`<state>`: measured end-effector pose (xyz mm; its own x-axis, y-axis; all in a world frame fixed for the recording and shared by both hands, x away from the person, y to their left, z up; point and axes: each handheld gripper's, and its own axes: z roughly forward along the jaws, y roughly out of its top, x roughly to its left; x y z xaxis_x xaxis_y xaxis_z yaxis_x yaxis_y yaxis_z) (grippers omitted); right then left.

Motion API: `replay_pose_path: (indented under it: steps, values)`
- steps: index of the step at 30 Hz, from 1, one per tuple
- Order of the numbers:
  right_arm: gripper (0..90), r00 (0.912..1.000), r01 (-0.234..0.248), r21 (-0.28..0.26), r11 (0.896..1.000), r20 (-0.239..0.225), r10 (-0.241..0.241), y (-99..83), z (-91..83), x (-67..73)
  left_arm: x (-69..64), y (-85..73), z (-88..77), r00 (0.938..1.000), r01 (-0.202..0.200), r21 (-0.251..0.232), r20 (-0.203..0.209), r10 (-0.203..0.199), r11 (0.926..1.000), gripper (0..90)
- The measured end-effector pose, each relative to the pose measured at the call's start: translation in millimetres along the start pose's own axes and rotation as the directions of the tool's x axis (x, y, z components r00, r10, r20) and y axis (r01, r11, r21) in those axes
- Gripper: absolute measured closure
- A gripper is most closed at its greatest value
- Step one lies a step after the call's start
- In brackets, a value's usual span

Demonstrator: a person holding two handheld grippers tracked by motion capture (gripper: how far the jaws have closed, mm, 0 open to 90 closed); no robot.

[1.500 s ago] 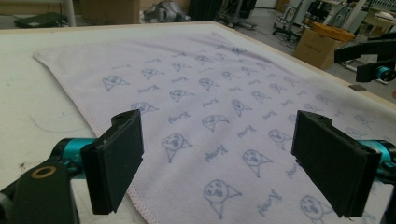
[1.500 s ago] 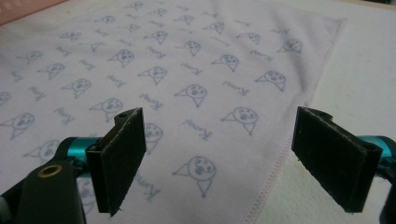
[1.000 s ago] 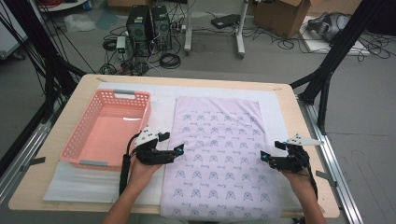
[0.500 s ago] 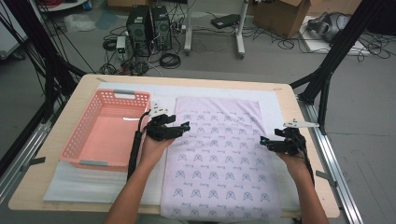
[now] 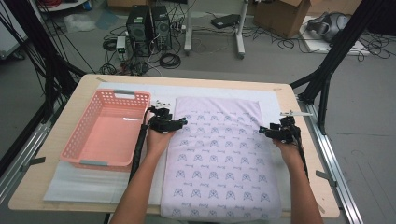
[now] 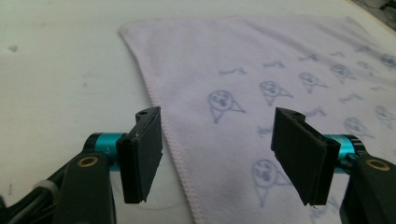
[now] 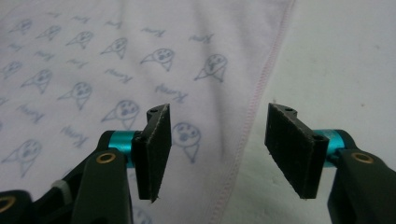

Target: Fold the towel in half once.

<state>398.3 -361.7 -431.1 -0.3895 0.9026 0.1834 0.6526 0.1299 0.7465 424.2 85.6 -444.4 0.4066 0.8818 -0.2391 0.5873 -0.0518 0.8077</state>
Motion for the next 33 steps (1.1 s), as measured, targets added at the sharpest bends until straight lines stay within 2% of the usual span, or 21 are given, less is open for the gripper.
replay_pose_path:
  steps: [2,4,5,6,9,10,11,13,15,16,17,18,19,20,21,22,23,24,27,30,33]
  values:
    - [42.0,0.9999,-0.014,0.005,1.0,0.005,0.014,1.1,5.9,-1.1,2.5,-2.5,4.9,0.9998,0.003,0.018,-0.021,-0.003,0.9998,34.1]
    - [42.3,0.9997,-0.009,0.016,1.0,0.024,0.009,2.7,10.9,0.7,3.4,-2.2,5.7,0.9993,0.004,0.004,-0.038,-0.004,1.0,38.3]
    - [42.4,0.9995,-0.007,0.017,1.0,0.032,0.006,3.4,12.8,2.1,4.0,-1.1,6.1,0.9987,0.001,0.021,-0.05,0.0,0.9998,38.9]
    - [42.5,0.9992,-0.006,0.014,1.0,0.041,0.005,3.4,14.2,3.4,4.1,-0.3,8.3,0.998,-0.013,0.052,-0.061,0.016,0.9986,39.7]
    - [41.9,0.9975,0.005,0.032,0.999,0.07,-0.007,2.4,18.8,6.0,1.4,0.9,11.0,0.9937,-0.068,0.069,-0.085,0.073,0.9953,44.1]
    - [41.8,0.9966,0.005,0.041,0.999,0.082,-0.009,2.0,20.1,6.5,-0.3,0.7,11.5,0.9897,-0.095,0.076,-0.1,0.103,0.9925,47.1]
    - [41.9,0.9958,0.013,0.046,0.999,0.09,-0.017,1.6,21.3,6.3,-1.3,0.7,11.4,0.983,-0.135,0.088,-0.114,0.144,0.987,50.1]
    - [43.0,0.9947,0.008,0.05,0.999,0.102,-0.013,1.1,22.7,6.3,-1.9,0.3,11.3,0.98,-0.152,0.089,-0.116,0.162,0.9843,53.7]
    - [47.4,0.9927,0.023,0.051,0.998,0.117,-0.029,1.3,23.6,6.8,-2.6,0.0,10.8,0.9776,-0.168,0.09,-0.113,0.178,0.9816,57.9]
    - [50.5,0.9904,0.036,0.056,0.998,0.131,-0.043,1.5,23.7,7.7,-3.2,0.1,10.4,0.9785,-0.174,0.091,-0.096,0.182,0.9806,64.3]
    - [52.7,0.9887,0.047,0.06,0.997,0.14,-0.055,1.6,23.6,7.6,-4.2,0.0,10.2,0.9823,-0.167,0.093,-0.071,0.174,0.9815,74.6]
    - [55.7,0.9887,0.04,0.06,0.997,0.142,-0.048,1.5,23.3,7.9,-6.3,-0.2,10.7,0.9836,-0.16,0.094,-0.068,0.167,0.9825,84.4]
    - [63.1,0.9886,0.041,0.061,0.997,0.142,-0.049,1.5,22.8,7.8,-8.0,-0.2,10.9,0.9823,-0.163,0.097,-0.077,0.171,0.9819,86.3]
    - [73.4,0.9915,0.039,0.062,0.997,0.121,-0.046,1.6,22.3,7.8,-7.4,0.2,11.1,0.9849,-0.148,0.093,-0.076,0.155,0.9846,86.7]
    - [82.6,0.9938,0.045,0.065,0.997,0.099,-0.051,1.9,22.4,8.2,-4.9,0.8,10.5,0.9897,-0.121,0.096,-0.064,0.128,0.9879,86.9]
    - [85.3,0.995,0.054,0.071,0.996,0.08,-0.059,2.0,22.9,10.0,-2.3,1.4,10.1,0.9947,-0.081,0.094,-0.055,0.086,0.9923,87.1]
    - [86.0,0.9932,0.064,0.075,0.995,0.092,-0.071,2.3,23.4,12.3,-0.3,2.0,9.4,0.9961,-0.057,0.09,-0.061,0.063,0.9942,87.3]
    - [86.3,0.9918,0.075,0.08,0.994,0.098,-0.083,2.8,23.3,13.5,1.0,3.0,8.1,0.9945,-0.056,0.088,-0.083,0.063,0.9946,87.4]
    - [87.2,0.9931,0.06,0.086,0.994,0.096,-0.068,4.9,23.1,13.3,1.4,9.3,2.1,0.9936,-0.028,0.023,-0.109,0.03,0.9994,87.5]
    - [87.4,0.9892,0.068,0.019,0.998,0.129,-0.069,10.9,19.3,17.7,-2.8,22.0,-5.6,0.9929,-0.035,-0.024,-0.115,0.032,0.9991,87.5]
    - [87.4,0.9867,0.08,-0.025,0.996,0.144,-0.076,18.2,10.1,20.6,-1.3,29.9,-13.2,0.9957,-0.007,-0.051,-0.093,0.002,0.9987,87.5]
